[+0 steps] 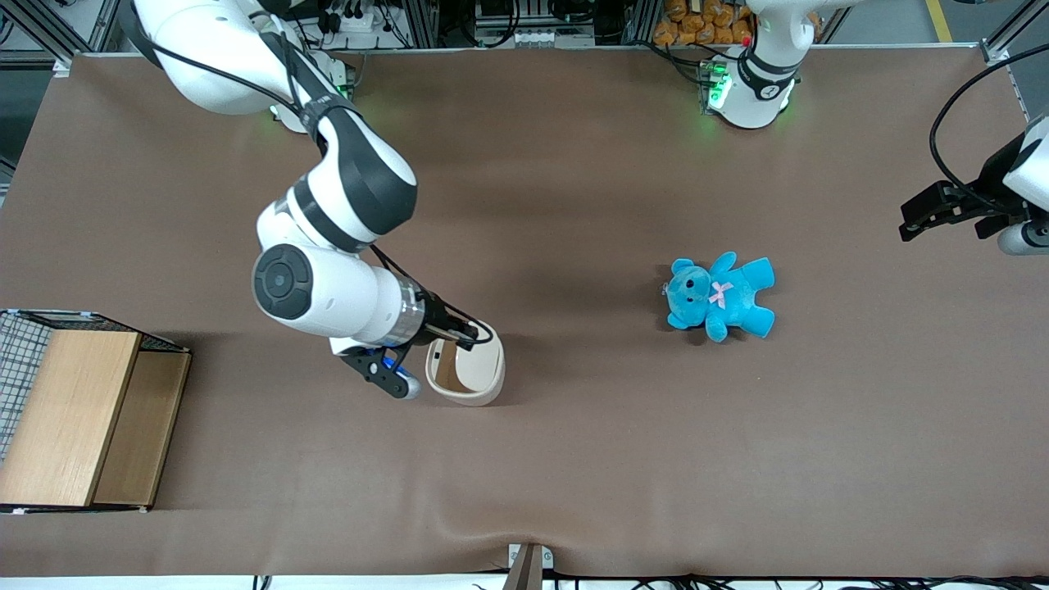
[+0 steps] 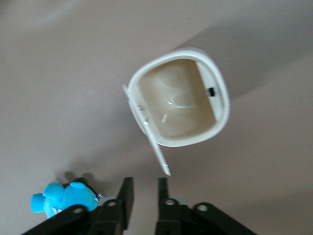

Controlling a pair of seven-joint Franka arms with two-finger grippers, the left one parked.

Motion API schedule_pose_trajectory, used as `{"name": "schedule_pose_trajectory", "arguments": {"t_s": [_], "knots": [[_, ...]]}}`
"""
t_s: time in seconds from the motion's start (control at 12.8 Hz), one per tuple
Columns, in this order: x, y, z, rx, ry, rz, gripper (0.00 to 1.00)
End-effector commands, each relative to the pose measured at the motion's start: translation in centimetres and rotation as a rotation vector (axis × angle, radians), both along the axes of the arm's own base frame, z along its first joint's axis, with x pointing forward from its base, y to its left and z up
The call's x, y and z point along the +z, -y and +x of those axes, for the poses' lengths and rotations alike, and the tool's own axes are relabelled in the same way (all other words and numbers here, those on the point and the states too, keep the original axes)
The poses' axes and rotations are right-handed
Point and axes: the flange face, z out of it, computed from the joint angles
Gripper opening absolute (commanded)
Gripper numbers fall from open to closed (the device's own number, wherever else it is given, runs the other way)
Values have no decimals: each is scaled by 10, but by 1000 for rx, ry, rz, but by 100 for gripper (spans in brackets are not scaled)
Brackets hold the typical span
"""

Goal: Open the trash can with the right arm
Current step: 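Push the lid edge with the right gripper to flip it open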

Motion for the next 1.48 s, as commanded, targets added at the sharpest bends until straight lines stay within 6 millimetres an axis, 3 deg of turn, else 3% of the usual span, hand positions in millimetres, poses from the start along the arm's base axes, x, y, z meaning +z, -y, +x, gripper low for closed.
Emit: {"name": "schedule_pose_trajectory", "arguments": {"t_s": [0.0, 0.31, 0.7, 0.94, 1.09, 1.25, 1.4], "knots": [[51, 38, -3, -20, -3, -1, 100], [71, 113, -3, 48, -74, -77, 100], [136, 202, -19, 92, -69, -79, 100], [171, 241, -37, 260, 6, -185, 100], [185, 280, -42, 338, 29, -198, 100], [196, 302, -53, 402, 45, -199, 100], [206, 307, -76, 395, 53, -213, 100]]}}
